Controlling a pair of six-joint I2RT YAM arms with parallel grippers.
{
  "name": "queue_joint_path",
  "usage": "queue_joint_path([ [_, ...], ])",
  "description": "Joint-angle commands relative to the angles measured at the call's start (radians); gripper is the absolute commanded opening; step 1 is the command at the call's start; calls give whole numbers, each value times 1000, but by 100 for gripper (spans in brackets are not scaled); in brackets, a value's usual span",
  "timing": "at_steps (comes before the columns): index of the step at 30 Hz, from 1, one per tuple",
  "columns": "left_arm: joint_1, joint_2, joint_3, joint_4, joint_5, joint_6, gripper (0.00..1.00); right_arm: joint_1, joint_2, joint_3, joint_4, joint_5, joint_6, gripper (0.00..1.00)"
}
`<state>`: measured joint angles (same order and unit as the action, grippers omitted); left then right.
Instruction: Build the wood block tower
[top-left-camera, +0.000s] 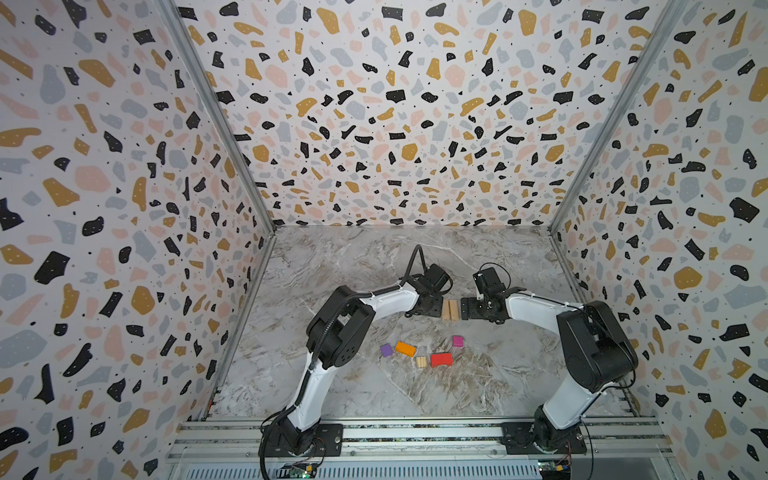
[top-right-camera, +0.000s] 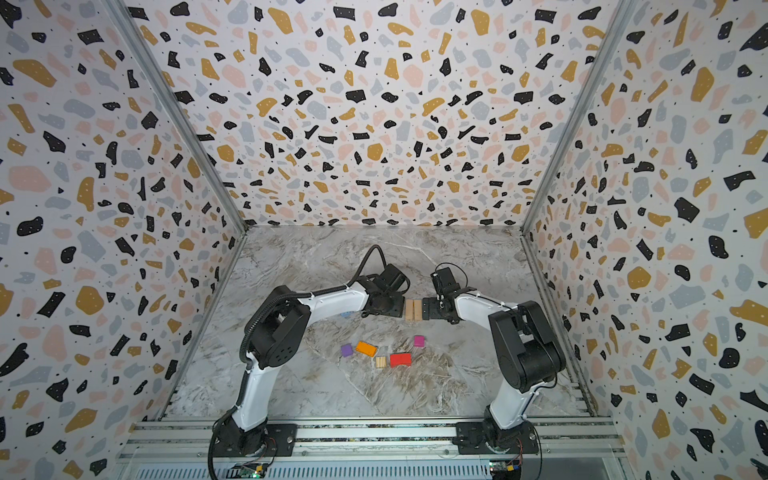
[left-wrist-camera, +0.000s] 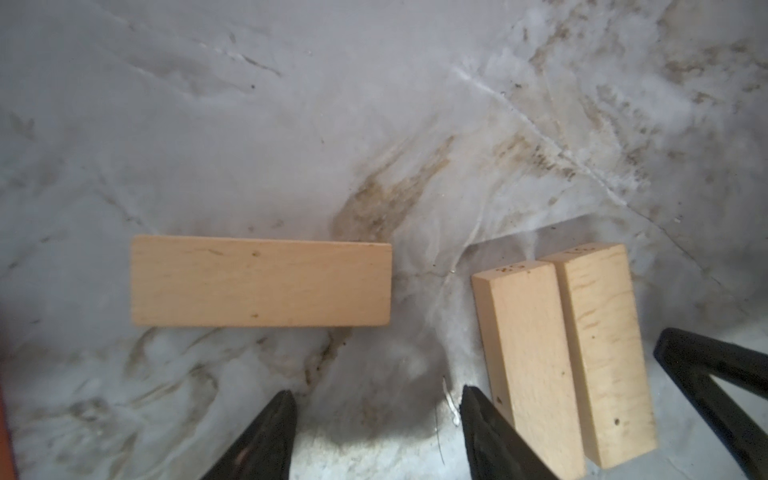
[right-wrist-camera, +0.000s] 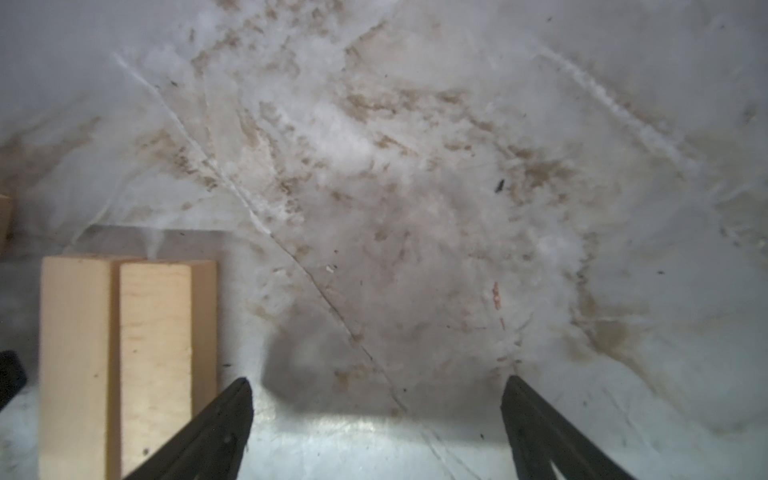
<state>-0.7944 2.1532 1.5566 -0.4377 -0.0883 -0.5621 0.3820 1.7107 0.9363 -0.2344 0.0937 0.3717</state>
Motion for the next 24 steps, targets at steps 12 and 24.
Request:
queue_joint_path([
  [12, -18, 36, 27, -13, 12, -4, 65, 11, 17, 33, 3, -15, 0, 95],
  [24, -28, 39, 20, -6, 18, -6, 65, 20, 39, 47, 1, -21, -1, 95],
])
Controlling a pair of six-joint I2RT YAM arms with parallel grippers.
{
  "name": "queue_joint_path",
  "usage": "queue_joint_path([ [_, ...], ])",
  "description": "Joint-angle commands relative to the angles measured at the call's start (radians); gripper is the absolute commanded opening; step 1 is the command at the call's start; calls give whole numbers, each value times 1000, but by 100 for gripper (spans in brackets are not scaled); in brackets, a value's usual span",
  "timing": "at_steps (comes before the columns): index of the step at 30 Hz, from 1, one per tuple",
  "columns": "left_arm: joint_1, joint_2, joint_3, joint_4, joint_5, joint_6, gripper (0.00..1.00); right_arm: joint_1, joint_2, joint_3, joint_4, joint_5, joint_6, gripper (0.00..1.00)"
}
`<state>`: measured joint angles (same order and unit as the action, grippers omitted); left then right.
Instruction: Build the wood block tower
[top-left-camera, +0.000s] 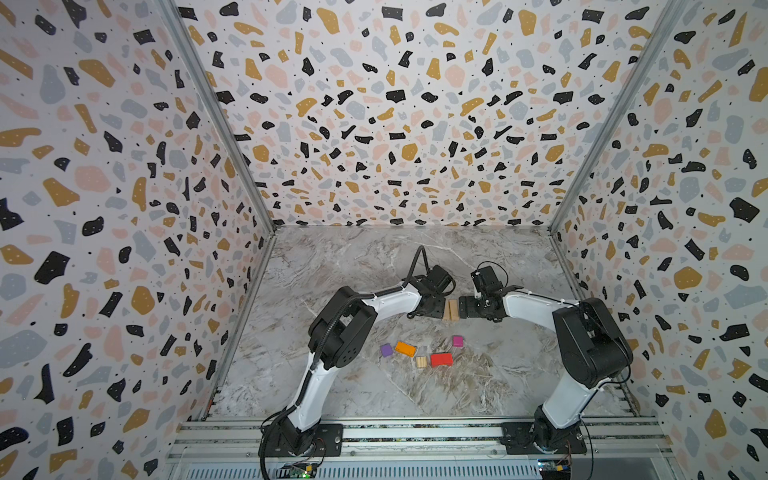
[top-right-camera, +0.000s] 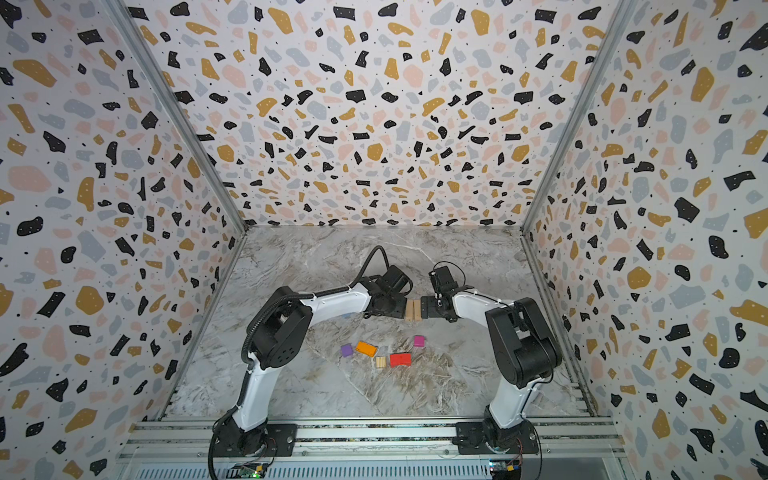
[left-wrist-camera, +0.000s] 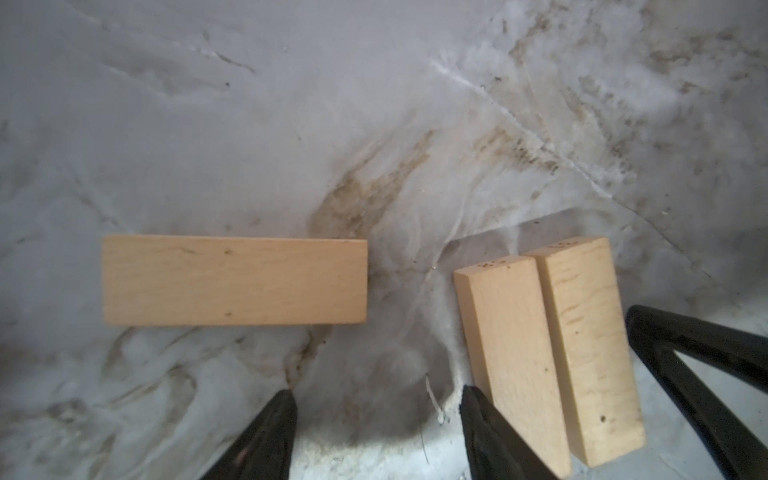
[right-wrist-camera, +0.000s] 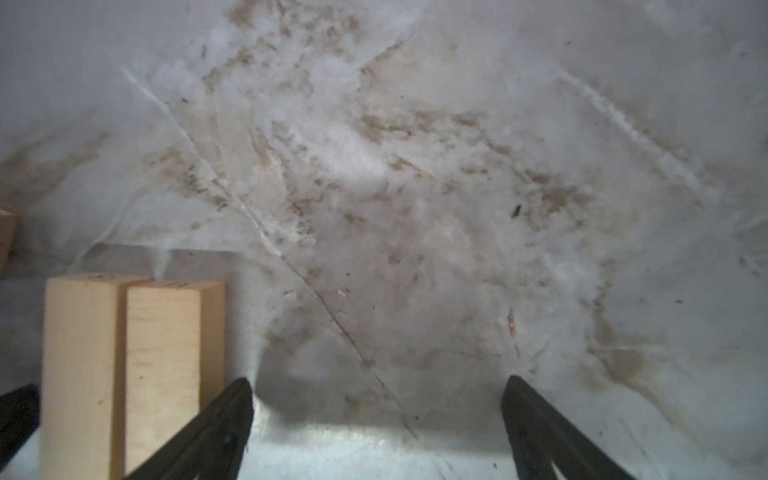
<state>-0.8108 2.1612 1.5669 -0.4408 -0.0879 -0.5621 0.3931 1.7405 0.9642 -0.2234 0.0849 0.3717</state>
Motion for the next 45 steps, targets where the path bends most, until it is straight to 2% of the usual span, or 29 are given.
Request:
queue_joint_path([
  [1, -11, 31, 8, -4, 17, -6, 65, 10, 11, 19, -11, -13, -1, 95],
  [32, -29, 43, 29, -17, 8, 10, 64, 29, 23, 18, -18, -2, 12, 94],
  [37, -20, 11, 31, -38, -34, 20, 66, 24, -8, 18, -31, 34, 27, 94],
  [45, 12, -76, 51, -111, -126, 69, 68, 19, -137, 22, -26, 56, -7, 94],
])
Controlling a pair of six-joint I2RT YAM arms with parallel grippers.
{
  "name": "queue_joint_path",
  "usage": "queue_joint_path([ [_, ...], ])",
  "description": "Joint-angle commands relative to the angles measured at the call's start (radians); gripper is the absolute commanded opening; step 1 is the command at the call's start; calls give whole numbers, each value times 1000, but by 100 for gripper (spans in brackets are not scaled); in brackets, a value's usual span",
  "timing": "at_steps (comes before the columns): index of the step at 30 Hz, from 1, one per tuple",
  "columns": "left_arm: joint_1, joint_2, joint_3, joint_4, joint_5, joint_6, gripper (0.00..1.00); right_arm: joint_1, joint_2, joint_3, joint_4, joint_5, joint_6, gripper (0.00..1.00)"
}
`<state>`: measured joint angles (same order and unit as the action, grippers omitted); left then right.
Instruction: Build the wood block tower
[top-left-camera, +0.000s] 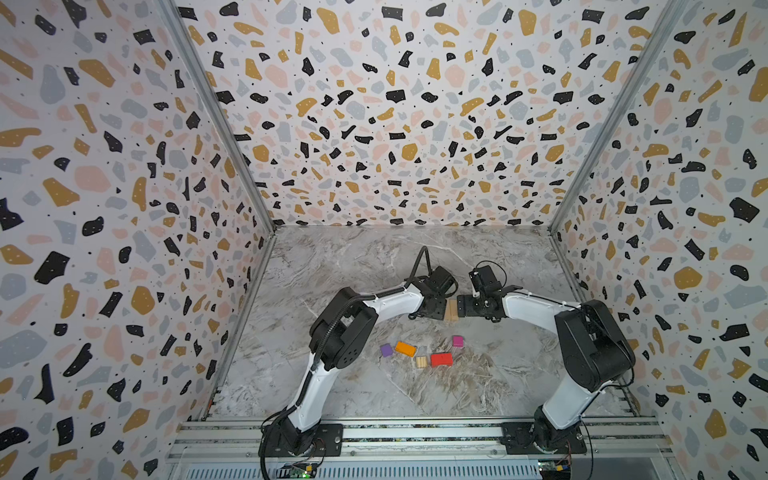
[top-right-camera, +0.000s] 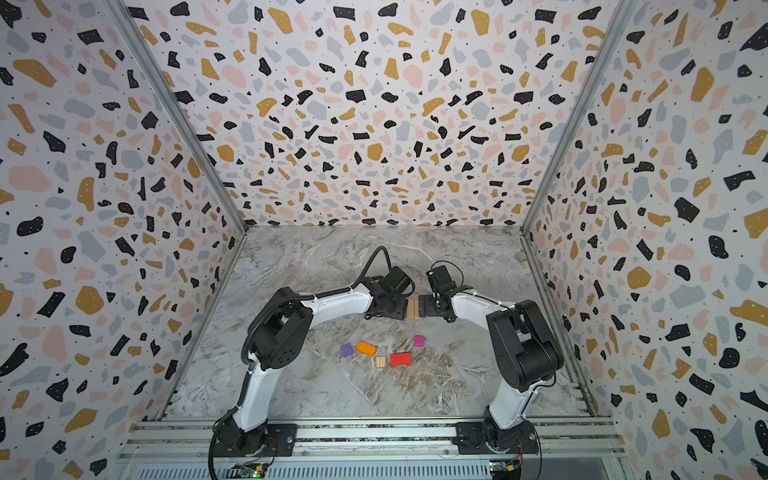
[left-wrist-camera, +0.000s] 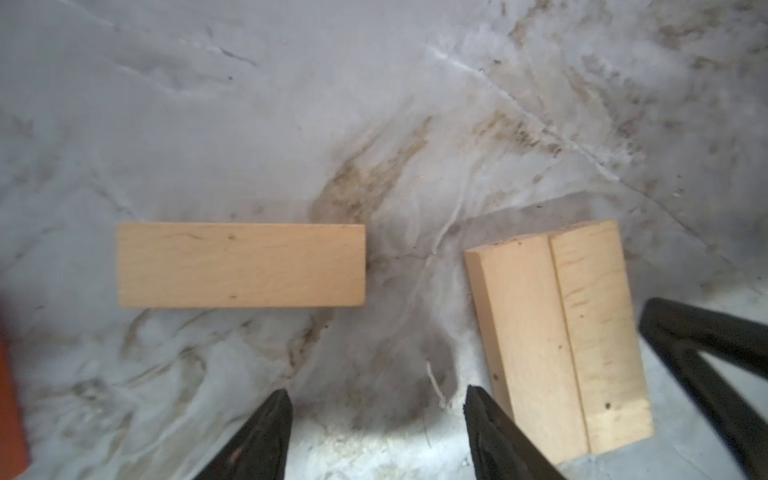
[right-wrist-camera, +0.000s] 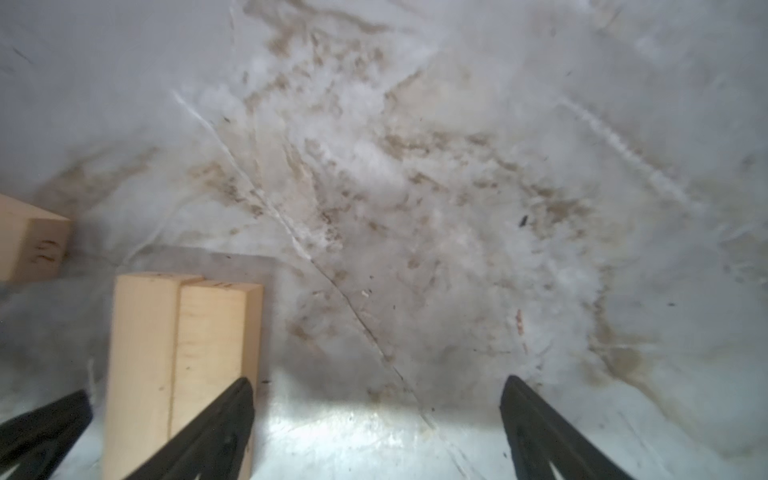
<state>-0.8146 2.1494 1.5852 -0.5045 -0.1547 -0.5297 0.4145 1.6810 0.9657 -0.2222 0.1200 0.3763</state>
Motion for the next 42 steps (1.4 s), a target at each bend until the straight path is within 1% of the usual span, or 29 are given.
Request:
queue_joint_path([
  [1, 24, -81, 32, -55, -71, 47, 68, -2, -89, 28, -38, 30, -20, 94],
  [3, 44, -117, 18, -58, -79, 64, 69, -2, -106, 40, -50, 40, -37, 94],
  [7, 90, -217, -59, -21, -29, 91, 69, -1, -129, 51, -52, 19, -74, 94],
  [13, 190, -397, -265, 66, 114, 107, 71, 8, -132, 74, -22, -87, -130, 90],
  [19, 269, -566, -430, 86, 138, 153, 86, 52, -103, 175, -35, -175, -224, 89],
  [21, 289, -617, -476, 97, 158, 167, 100, 73, -74, 229, -54, -173, -249, 86],
  [26, 339, -688, -566, 139, 239, 212, 100, 137, 29, 343, -105, -134, -300, 81],
  [28, 359, -712, -597, 158, 277, 235, 100, 166, 66, 374, -114, -121, -341, 81],
  [31, 399, -735, -636, 174, 318, 247, 100, 213, 128, 411, -131, -31, -435, 81],
  [32, 412, -734, -629, 160, 353, 262, 100, 222, 150, 426, -145, -17, -459, 81],
  [34, 426, -745, -631, 156, 410, 279, 100, 222, 189, 457, -172, -26, -483, 80],
  [37, 441, -773, -649, 155, 445, 298, 100, 224, 246, 497, -219, -81, -515, 77],
  [42, 451, -796, -682, 171, 483, 298, 99, 236, 308, 507, -225, -67, -556, 75],
])
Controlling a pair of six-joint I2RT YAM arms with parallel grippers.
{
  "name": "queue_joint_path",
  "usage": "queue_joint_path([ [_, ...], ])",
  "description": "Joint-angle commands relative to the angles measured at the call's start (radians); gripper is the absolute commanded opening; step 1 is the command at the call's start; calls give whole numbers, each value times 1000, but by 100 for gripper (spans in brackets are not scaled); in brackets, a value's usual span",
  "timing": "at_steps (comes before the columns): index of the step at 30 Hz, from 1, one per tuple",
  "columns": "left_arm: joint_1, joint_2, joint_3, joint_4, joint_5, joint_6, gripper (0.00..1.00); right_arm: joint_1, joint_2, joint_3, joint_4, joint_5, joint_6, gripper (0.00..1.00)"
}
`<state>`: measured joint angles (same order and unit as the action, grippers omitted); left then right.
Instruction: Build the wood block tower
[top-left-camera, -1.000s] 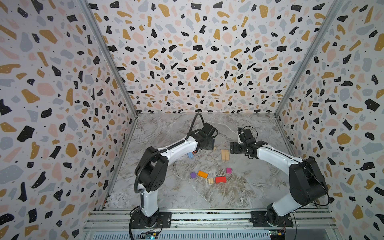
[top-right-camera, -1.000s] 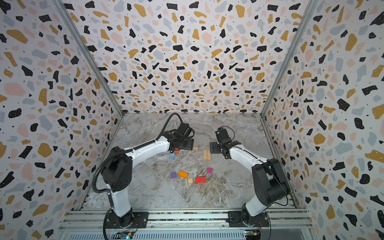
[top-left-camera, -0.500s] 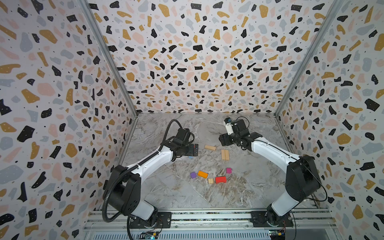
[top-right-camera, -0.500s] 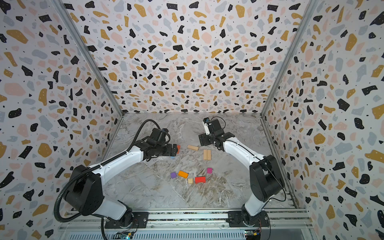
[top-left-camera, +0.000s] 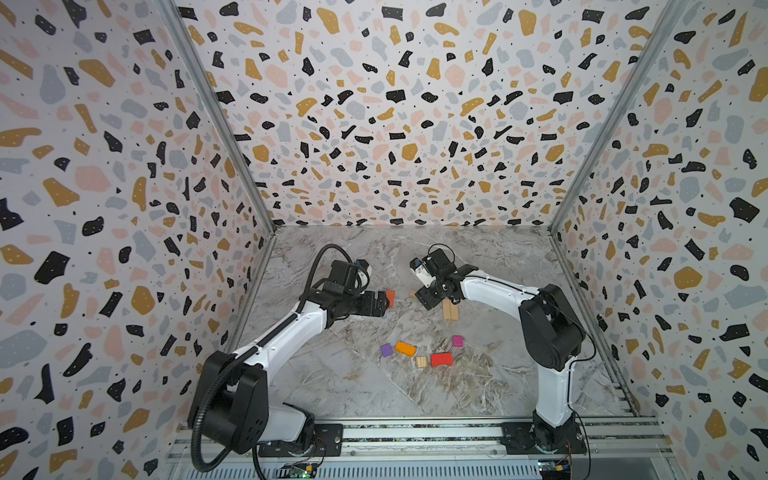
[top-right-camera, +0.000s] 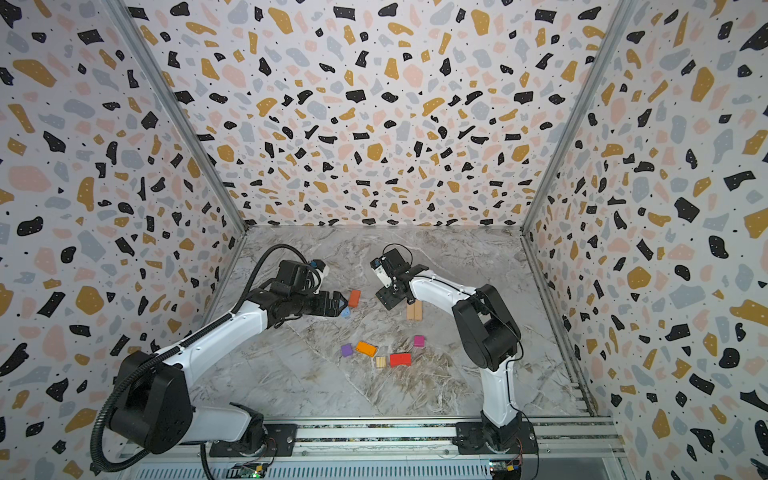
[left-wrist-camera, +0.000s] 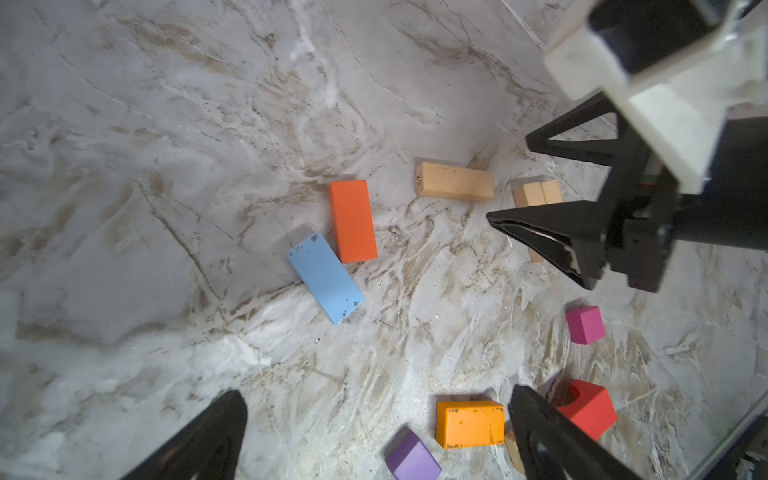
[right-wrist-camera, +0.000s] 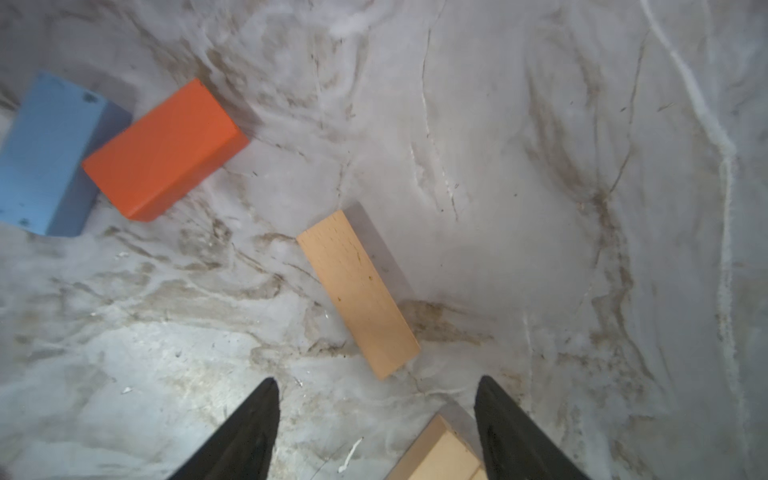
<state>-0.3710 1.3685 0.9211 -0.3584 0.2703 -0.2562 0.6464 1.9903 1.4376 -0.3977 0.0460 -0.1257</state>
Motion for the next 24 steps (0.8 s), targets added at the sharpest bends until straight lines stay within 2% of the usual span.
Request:
queue_joint_path([
  [1, 8, -18, -19, 26, 59, 25, 99, 5, 3, 36, -45, 2, -58, 75],
  [15, 24, -18, -31, 34, 75, 20, 98, 6, 130, 157, -45, -63, -104, 71],
  [18, 27, -13, -32, 36, 84, 21, 97, -2, 156, 185, -49, -81, -111, 66],
  [21, 34, -11, -33, 38, 85, 18, 97, -5, 177, 210, -64, -104, -107, 57],
  [24, 38, -10, -34, 40, 92, 19, 97, -5, 179, 204, -59, -110, -105, 53],
])
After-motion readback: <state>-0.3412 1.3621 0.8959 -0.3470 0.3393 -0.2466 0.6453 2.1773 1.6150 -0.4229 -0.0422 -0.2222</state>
